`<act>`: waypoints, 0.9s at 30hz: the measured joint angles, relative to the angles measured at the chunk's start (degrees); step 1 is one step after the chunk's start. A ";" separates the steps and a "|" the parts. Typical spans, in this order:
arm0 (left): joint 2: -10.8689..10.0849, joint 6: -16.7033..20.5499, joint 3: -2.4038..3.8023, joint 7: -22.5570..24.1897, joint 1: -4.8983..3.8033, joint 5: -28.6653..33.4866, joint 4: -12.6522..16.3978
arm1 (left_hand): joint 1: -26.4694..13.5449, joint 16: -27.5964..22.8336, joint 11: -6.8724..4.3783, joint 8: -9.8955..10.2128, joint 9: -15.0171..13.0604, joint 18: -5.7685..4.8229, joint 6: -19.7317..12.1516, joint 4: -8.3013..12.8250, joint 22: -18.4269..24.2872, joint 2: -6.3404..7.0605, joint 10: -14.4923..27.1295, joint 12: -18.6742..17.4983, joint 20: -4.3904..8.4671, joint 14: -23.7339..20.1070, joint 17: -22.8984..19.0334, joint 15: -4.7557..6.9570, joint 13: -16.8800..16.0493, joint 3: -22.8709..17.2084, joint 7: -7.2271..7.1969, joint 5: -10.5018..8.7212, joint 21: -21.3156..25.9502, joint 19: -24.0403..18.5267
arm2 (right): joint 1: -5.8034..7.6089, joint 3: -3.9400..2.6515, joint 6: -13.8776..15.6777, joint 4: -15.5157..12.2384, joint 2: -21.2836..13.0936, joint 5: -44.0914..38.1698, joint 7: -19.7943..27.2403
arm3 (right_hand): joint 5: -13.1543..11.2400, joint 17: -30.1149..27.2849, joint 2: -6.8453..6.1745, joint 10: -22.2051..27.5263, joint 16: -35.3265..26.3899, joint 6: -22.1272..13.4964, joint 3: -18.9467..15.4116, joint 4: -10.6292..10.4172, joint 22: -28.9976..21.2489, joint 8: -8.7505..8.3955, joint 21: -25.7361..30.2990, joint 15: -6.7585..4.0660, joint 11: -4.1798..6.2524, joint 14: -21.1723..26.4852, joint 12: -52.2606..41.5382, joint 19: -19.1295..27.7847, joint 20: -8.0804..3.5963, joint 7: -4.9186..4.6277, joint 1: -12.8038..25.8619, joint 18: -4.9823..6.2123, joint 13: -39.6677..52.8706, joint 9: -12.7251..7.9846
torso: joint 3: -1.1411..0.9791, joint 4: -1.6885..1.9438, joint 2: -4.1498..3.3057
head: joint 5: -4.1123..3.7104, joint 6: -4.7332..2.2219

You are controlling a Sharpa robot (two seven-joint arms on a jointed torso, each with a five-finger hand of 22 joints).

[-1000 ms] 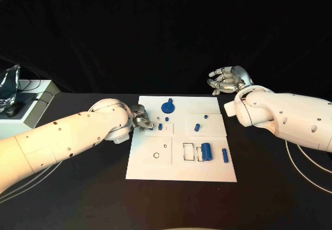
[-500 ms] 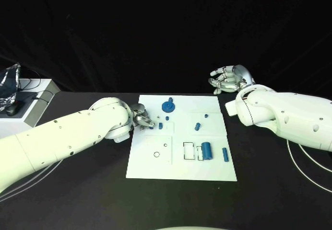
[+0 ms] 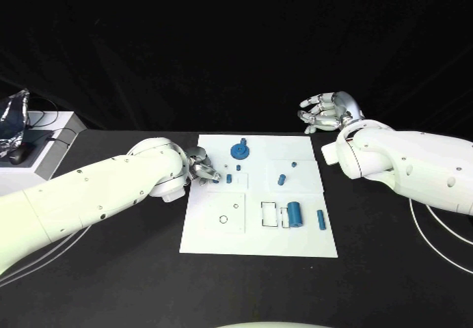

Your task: Assemble the parts on the task board

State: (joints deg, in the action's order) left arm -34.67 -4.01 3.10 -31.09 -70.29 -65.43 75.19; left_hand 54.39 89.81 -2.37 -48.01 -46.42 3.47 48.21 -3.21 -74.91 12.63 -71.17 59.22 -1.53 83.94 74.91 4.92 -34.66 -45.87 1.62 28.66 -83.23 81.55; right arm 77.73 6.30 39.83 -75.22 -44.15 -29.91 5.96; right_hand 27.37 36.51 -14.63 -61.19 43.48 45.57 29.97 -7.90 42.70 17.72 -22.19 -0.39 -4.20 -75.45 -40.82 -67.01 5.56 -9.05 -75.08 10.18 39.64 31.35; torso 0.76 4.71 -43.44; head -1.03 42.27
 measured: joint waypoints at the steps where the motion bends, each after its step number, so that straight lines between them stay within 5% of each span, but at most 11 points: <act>1: 0.02 0.00 0.01 0.02 -0.01 0.02 -0.01 | 0.72 0.00 0.00 0.00 0.04 0.00 -0.02 0.00 0.00 -0.06 0.00 0.00 0.00 0.00 0.00 0.00 0.07 0.00 -0.01 0.03 0.00 0.01 | 0.00 0.00 0.00 0.00 0.00 0.00 0.00 | 0.00 0.00 0.00 0.00 0.00 0.00 0.00 0.00 0.00 0.00 0.00 0.00 0.00 0.00 0.00 0.00 0.00 0.00 0.00 0.00 0.00 0.00 | 0.00 0.00 0.00 | 0.00 0.01; 27: 0.15 -0.97 0.12 0.53 -0.06 -2.85 -0.39 | 2.58 0.00 0.24 -0.88 0.33 0.00 -0.91 -0.80 0.01 0.69 0.22 -0.21 0.05 0.00 0.00 0.00 0.95 -0.80 0.56 0.39 0.01 0.08 | -0.02 0.02 -0.01 0.00 0.00 -0.01 0.00 | 0.00 0.06 -0.01 -0.01 -0.32 0.00 0.00 0.00 -0.09 0.00 0.00 0.00 -0.01 0.00 0.00 0.00 0.00 0.00 -0.01 0.00 -0.10 0.05 | -0.03 -0.02 -0.01 | -0.04 0.40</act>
State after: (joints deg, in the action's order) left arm -34.52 -4.97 3.22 -30.56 -70.35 -68.27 74.80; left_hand 56.98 89.81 -2.13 -48.89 -46.09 3.47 47.30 -4.01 -74.90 13.32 -70.95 59.01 -1.48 83.94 74.90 4.91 -33.71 -46.67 2.17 29.05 -83.23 81.63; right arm 77.71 6.32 39.82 -75.22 -44.16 -29.92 5.96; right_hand 27.37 36.57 -14.64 -61.20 43.16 45.57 29.96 -7.90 42.61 17.72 -22.20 -0.39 -4.21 -75.45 -40.83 -67.01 5.56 -9.05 -75.09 10.18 39.54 31.40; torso 0.73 4.69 -43.45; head -1.07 42.67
